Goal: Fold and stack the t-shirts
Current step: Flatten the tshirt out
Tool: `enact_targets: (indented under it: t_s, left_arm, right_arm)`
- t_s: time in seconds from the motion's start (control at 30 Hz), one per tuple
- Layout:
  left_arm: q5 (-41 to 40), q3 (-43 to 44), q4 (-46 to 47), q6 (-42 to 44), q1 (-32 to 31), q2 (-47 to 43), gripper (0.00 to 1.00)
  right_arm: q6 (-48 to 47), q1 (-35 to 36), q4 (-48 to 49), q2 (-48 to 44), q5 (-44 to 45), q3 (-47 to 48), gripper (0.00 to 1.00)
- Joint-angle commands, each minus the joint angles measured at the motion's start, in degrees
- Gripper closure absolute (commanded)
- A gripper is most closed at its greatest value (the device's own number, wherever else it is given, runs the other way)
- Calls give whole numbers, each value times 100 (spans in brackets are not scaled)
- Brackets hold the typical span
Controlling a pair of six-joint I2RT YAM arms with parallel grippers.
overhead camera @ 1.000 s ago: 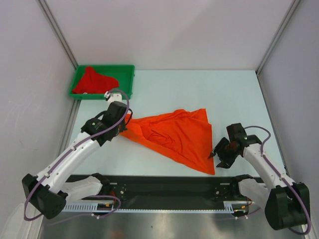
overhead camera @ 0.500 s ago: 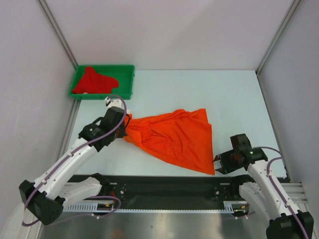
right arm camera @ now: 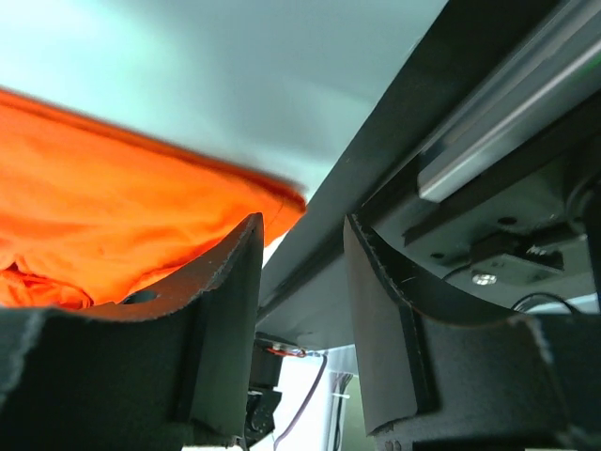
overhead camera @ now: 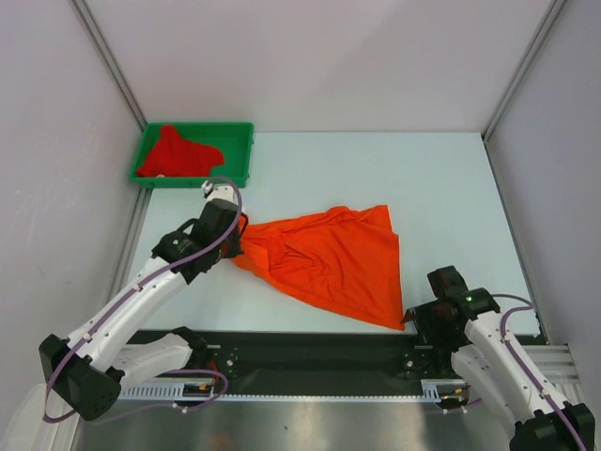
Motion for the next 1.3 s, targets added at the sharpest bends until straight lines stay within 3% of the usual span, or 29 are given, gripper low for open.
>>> enact_targets:
  t_s: [0.0, 0.57, 0.7, 0.73, 0.8, 0.9, 1.1, 1.27]
  left_arm:
    - [86, 59, 184, 51, -38, 8, 100]
    - [130, 103, 192, 77, -39, 113, 100]
    - [122, 120, 175, 77, -39, 96, 100]
    - [104, 120, 184, 68, -39, 87, 100]
    - [86, 147, 166, 77, -30, 52, 100]
    - [51, 217, 149, 86, -38, 8, 99]
    - [-431, 647, 122, 401, -39, -150, 100]
    - [-985, 1718, 236, 797, -30, -19, 100]
  right_arm:
    - [172, 33, 114, 23, 33, -141, 56]
    - [444, 235, 1002, 568, -55, -352, 59]
    - [453, 253, 976, 568, 24, -352, 78]
    - [435, 262, 967, 559, 33, -343, 89]
    - [383, 253, 906, 481, 85, -282, 100]
    - [164, 244, 775, 463, 287, 104, 100]
    - [-1557, -80, 685, 928, 973, 1711, 100]
    - [-3375, -502, 853, 1569, 1043, 3448, 100]
